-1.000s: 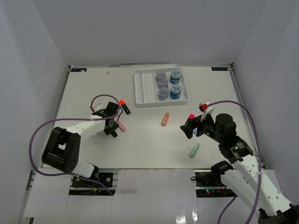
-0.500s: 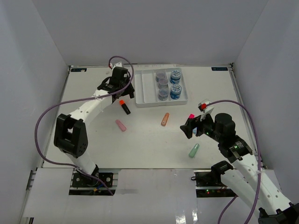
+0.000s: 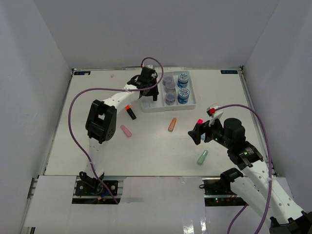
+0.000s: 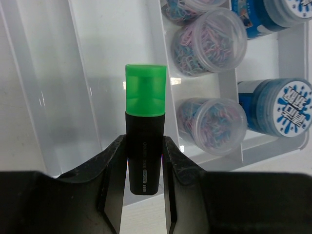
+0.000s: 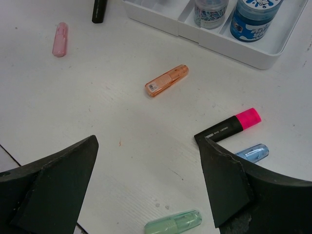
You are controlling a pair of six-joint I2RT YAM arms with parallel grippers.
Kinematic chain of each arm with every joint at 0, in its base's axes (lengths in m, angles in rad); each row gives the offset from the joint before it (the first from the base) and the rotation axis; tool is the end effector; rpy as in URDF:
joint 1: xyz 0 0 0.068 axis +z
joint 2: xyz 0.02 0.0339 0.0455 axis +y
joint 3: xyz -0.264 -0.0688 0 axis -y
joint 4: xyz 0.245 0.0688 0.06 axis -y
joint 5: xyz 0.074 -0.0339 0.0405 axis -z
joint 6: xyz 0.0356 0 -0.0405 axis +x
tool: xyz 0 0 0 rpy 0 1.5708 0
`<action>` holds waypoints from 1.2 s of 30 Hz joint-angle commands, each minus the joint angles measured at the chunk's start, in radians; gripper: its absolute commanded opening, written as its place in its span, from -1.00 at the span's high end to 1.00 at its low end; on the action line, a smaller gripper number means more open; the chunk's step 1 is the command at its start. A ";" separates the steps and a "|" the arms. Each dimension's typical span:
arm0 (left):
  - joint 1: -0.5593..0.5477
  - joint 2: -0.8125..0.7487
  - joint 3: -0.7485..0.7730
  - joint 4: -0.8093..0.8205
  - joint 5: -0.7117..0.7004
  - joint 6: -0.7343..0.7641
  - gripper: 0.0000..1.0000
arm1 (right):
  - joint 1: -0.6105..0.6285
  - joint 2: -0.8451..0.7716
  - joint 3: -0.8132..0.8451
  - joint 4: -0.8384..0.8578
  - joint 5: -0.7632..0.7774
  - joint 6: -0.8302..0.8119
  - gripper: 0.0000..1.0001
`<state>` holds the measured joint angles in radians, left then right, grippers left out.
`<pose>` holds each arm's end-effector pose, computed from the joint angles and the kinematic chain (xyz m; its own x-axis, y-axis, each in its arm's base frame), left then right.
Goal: Sort the stationery into containers
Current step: Place the pen in the storage box, then pick up the pen from the center of the board.
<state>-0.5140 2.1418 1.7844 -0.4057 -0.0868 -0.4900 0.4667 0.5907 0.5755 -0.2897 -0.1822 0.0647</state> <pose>0.4302 -0.2394 0.2305 -0.7359 -0.1229 -0.6659 0.1008 0.9525 -0.2873 0.1316 0.0735 0.2841 -0.3061 -0.0830 -0.9484 -0.5783 0.8076 0.1160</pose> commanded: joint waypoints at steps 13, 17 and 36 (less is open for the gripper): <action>0.008 0.026 0.084 0.004 0.033 0.008 0.21 | 0.004 0.000 -0.014 0.023 0.018 -0.009 -0.80; 0.008 0.046 0.084 -0.002 0.032 -0.004 -0.09 | 0.003 -0.008 -0.019 0.021 0.020 -0.009 -0.80; 0.088 -0.454 -0.417 -0.128 -0.294 -0.303 -0.93 | 0.004 -0.022 -0.022 0.021 0.015 -0.006 -0.80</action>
<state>-0.4530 1.8133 1.4624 -0.5121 -0.2958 -0.7067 0.4667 0.5819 0.5587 -0.2901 -0.1661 0.0643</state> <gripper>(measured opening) 0.968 0.902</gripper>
